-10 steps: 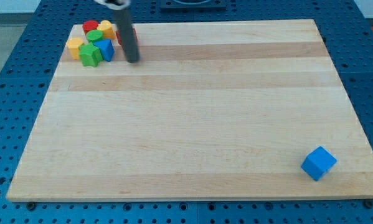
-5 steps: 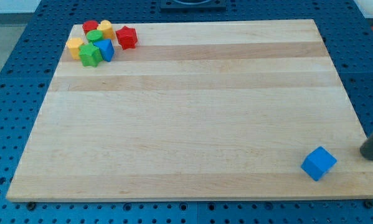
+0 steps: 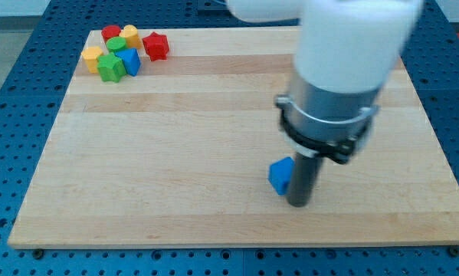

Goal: Move the blue cube below right to the green star

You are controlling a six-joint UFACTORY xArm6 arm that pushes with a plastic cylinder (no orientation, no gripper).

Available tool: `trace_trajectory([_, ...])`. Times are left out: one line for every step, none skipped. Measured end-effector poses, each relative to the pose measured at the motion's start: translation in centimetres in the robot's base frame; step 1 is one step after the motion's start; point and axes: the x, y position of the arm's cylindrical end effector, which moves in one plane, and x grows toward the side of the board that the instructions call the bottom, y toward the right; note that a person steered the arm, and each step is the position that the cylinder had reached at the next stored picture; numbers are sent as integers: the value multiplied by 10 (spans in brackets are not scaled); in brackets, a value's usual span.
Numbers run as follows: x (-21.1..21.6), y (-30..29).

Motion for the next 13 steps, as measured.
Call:
trace_trajectory([-22,-8])
trace_trajectory([-61,-14])
trace_trajectory([-113,-38])
trace_trajectory([-156,-63])
trace_trajectory([-181,-107])
trace_trajectory([-181,-168])
trace_trajectory([-186,-213])
trace_trajectory([-188,-245])
trace_trajectory([-153,-245])
trace_trajectory([-149,-280])
trace_trajectory([-177,-297])
trace_trajectory([-206,-306])
trace_trajectory([-201,-309])
